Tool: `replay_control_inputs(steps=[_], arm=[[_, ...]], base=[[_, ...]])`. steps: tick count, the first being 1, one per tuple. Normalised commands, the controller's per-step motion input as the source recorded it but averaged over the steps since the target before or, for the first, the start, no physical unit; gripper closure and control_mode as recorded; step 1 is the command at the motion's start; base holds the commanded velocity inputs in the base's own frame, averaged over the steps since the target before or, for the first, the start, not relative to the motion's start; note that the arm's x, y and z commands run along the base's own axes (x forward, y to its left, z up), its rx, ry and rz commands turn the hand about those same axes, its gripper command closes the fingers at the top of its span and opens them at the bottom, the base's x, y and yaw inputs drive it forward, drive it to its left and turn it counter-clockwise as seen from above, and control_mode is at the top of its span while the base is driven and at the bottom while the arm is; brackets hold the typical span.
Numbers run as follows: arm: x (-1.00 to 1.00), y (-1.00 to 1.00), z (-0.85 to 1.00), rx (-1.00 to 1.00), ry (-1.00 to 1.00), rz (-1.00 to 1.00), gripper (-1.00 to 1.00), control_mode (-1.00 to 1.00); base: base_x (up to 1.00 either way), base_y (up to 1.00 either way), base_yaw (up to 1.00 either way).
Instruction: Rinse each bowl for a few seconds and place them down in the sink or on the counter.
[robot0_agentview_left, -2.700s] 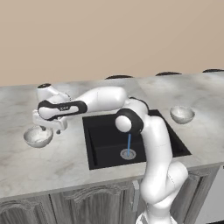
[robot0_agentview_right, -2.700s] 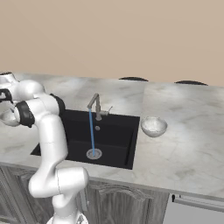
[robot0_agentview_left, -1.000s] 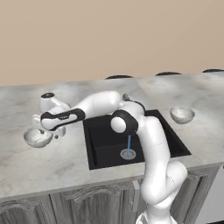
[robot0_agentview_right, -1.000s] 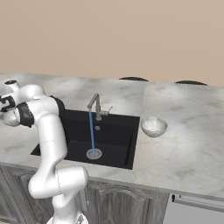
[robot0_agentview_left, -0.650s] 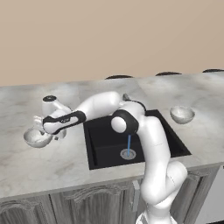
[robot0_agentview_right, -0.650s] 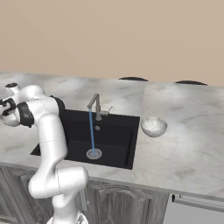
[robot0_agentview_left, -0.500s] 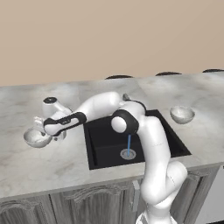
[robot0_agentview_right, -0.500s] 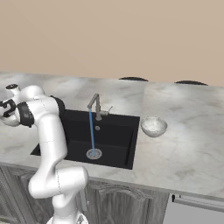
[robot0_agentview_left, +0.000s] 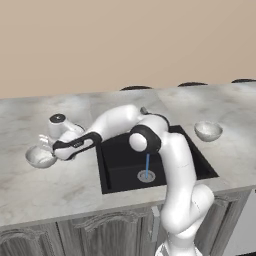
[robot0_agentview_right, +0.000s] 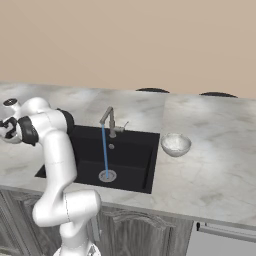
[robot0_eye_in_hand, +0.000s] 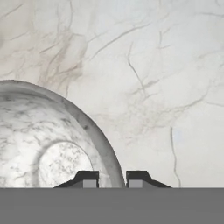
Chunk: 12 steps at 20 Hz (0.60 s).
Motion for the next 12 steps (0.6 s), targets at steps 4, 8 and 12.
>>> replay_control_inputs(steps=[4,8,12], arm=[[-0.09,-0.10,0.23,-0.01,-0.13,-0.04,1.00,-1.00],[-0.03,-0.25,0.33,-0.02,-0.06,-0.21,1.00,-1.00],[-0.05,-0.37,0.26,0.00,0.01,-0.34,1.00,-1.00]], base=[[0.00,0.00,0.00],[0.00,0.00,0.00],[0.00,0.00,0.00]])
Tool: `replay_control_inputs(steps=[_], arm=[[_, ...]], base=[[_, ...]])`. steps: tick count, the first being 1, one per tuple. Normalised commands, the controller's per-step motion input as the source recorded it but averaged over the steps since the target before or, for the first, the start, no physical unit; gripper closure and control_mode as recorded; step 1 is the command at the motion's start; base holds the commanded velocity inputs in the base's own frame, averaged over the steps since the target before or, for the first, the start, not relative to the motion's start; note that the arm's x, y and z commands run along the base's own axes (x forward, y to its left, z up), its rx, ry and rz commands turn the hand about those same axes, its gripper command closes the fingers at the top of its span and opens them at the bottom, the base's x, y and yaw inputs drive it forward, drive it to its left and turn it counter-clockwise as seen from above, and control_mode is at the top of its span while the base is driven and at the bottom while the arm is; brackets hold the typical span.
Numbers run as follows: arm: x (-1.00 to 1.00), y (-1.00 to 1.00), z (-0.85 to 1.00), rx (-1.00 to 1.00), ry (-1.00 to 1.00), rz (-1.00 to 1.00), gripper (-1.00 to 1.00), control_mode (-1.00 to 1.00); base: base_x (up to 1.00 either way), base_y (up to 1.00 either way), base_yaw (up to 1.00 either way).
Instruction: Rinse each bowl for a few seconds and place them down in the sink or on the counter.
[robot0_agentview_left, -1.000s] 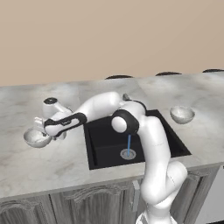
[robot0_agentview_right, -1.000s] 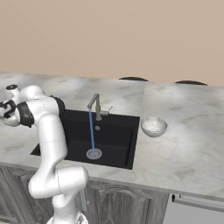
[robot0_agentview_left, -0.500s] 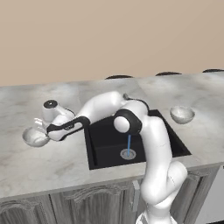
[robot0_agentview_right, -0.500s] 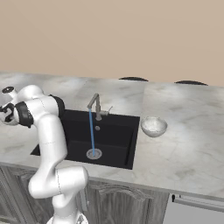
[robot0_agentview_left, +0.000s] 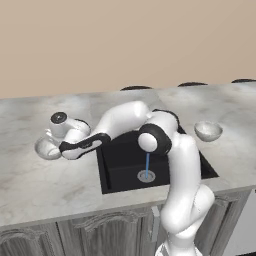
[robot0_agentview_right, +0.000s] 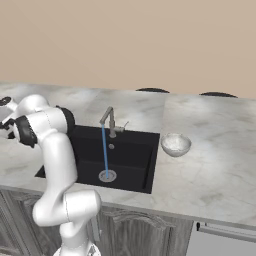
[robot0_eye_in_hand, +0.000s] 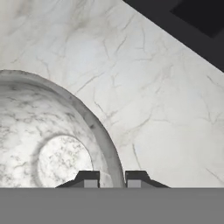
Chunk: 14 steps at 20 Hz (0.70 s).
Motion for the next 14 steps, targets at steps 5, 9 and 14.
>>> replay_control_inputs(steps=[5,9,14], arm=[[-0.11,-0.38,0.21,0.02,0.02,-0.34,1.00,-1.00],[-0.33,-0.29,0.23,0.00,0.00,-0.30,1.00,-1.00],[-0.39,-0.29,0.06,0.00,0.05,-0.27,1.00,-1.00]], base=[[0.00,0.00,0.00],[0.00,0.00,0.00],[0.00,0.00,0.00]])
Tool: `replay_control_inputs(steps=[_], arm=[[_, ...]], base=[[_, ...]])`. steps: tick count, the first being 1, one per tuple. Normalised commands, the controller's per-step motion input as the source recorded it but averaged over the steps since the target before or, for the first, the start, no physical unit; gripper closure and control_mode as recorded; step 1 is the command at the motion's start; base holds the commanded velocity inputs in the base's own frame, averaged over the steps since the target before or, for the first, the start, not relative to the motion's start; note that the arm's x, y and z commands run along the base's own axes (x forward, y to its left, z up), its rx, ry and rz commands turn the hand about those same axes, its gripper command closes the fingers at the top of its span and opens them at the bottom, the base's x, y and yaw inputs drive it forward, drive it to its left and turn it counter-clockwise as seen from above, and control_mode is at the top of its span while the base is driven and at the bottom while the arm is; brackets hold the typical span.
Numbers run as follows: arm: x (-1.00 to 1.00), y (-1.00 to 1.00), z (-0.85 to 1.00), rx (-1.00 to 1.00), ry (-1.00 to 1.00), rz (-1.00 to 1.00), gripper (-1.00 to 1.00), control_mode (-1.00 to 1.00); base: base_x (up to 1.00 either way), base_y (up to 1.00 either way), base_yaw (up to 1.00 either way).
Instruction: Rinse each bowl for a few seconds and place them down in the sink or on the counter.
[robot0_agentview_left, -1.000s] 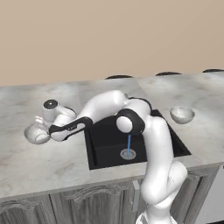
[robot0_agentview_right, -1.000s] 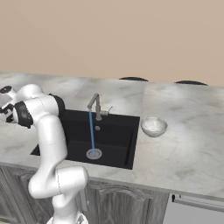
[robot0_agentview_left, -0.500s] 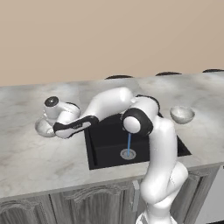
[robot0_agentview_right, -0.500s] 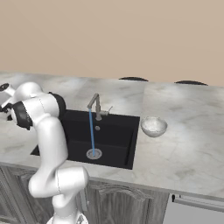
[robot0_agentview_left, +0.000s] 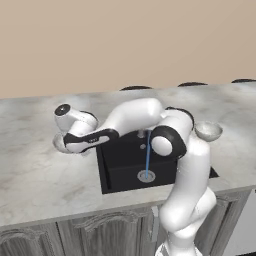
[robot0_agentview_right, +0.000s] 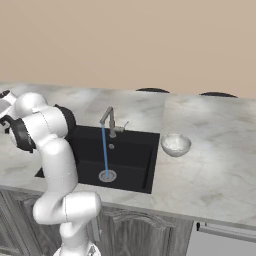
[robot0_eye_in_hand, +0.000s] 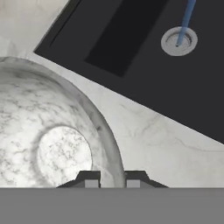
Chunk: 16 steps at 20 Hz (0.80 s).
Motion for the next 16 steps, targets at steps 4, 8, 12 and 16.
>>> replay_control_inputs(steps=[4,8,12,16], arm=[[-0.48,-0.38,0.00,0.00,0.04,-0.23,1.00,-1.00],[-0.69,-0.23,-0.13,0.00,0.00,-0.22,1.00,-1.00],[-0.50,-0.24,-0.02,-0.01,0.00,-0.19,1.00,-1.00],[-0.10,-0.28,-0.01,-0.07,0.00,-0.12,1.00,-1.00]], base=[[0.00,0.00,0.00],[0.00,0.00,0.00],[0.00,0.00,0.00],[0.00,0.00,0.00]])
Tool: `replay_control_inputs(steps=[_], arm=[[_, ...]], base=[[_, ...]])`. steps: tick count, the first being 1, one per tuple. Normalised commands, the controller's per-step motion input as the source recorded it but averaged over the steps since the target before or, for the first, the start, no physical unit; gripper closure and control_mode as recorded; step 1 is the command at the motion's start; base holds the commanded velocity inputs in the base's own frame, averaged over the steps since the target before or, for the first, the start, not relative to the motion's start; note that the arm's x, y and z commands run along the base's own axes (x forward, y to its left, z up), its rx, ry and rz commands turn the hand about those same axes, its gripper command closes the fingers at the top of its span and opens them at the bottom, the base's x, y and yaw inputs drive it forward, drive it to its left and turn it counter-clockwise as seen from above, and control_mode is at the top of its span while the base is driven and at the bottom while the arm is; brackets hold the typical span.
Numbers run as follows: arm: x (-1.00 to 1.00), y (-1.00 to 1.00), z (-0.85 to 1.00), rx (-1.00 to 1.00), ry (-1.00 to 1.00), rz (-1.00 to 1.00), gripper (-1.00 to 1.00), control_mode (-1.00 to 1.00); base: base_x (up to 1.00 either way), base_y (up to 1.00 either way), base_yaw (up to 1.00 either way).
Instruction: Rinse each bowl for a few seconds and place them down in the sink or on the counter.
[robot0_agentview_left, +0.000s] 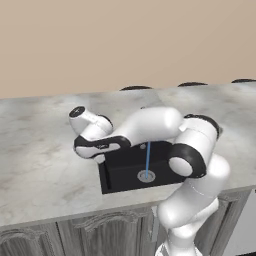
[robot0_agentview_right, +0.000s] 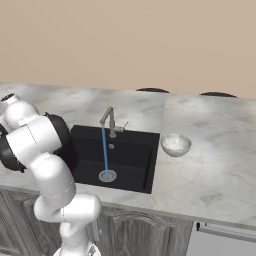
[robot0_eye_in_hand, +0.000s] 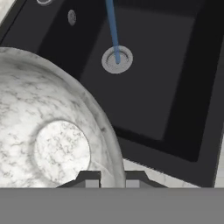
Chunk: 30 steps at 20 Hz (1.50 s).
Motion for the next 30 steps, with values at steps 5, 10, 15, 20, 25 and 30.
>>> replay_control_inputs(steps=[5,10,15,20,25,30], arm=[[0.06,-0.31,0.00,-0.03,0.05,-0.07,1.00,-1.00],[0.07,-0.21,-0.03,0.00,0.12,-0.05,1.00,-1.00],[0.01,-0.21,-0.02,-0.02,0.07,-0.08,1.00,-1.00],[0.03,-0.28,-0.01,-0.02,0.01,-0.12,1.00,-1.00],[0.00,-0.26,-0.01,-0.01,0.00,-0.14,1.00,-1.00],[0.00,-0.34,-0.02,0.02,0.00,-0.13,1.00,-1.00]], base=[[0.00,0.00,0.00],[0.00,0.00,0.00],[0.00,0.00,0.00],[0.00,0.00,0.00],[0.00,0.00,0.00],[0.00,0.00,0.00]])
